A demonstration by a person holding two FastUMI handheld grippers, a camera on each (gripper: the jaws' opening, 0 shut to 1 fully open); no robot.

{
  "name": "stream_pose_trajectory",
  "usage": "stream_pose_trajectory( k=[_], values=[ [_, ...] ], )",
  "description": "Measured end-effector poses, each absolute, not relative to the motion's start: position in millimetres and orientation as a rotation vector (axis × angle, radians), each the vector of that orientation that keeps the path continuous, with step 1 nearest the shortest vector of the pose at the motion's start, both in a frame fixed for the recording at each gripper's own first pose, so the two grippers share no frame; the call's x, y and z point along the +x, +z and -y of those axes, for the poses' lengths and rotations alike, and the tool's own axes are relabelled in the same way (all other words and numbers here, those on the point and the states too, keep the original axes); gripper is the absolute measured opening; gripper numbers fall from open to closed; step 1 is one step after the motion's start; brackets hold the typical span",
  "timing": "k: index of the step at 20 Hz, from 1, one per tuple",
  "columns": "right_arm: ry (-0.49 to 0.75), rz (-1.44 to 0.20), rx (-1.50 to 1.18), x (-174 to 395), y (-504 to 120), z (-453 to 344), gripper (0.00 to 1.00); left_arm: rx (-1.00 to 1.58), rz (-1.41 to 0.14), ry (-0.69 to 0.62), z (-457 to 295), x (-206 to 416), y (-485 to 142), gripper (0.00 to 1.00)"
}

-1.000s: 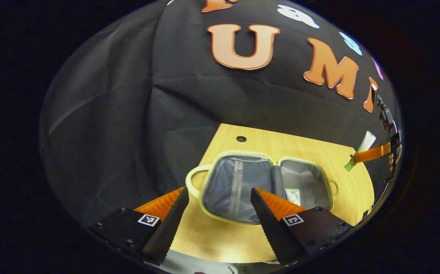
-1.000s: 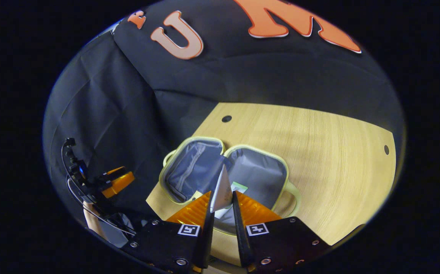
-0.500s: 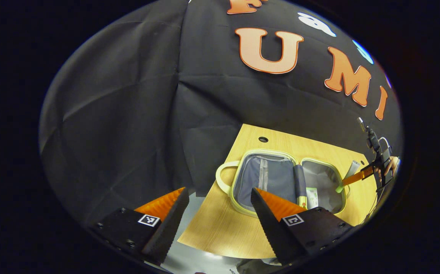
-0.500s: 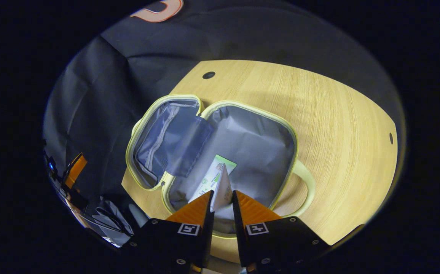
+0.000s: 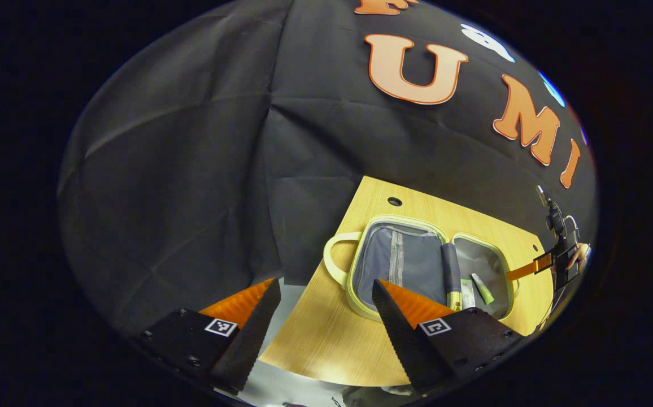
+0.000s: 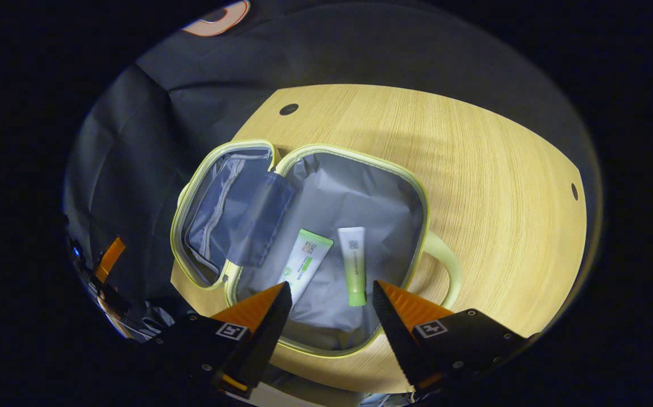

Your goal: First open the suitcase, pack the skin care products into it, and then close the suitcase.

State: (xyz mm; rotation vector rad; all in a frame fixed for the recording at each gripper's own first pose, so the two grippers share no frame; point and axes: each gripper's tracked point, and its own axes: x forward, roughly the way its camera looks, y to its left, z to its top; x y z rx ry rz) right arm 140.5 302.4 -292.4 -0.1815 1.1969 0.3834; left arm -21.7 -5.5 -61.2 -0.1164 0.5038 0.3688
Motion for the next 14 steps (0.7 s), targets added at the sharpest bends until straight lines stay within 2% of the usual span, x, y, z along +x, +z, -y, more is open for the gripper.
stream_pose_trajectory(
  k=[4,10,14],
  values=[
    [0.411,-1.142,-0.119,136,-271,-317,0.95,-0.239,-0.517,0.344,-36,4,-81,1.00],
    [0.403,-1.124,-0.022,114,-245,-323,0.96,-0.653,-0.500,0.164,-41,75,-119,0.98],
    [0.380,-1.130,0.126,98,-229,-320,0.96,-0.807,-0.465,0.159,-70,110,-138,0.97]
  ],
)
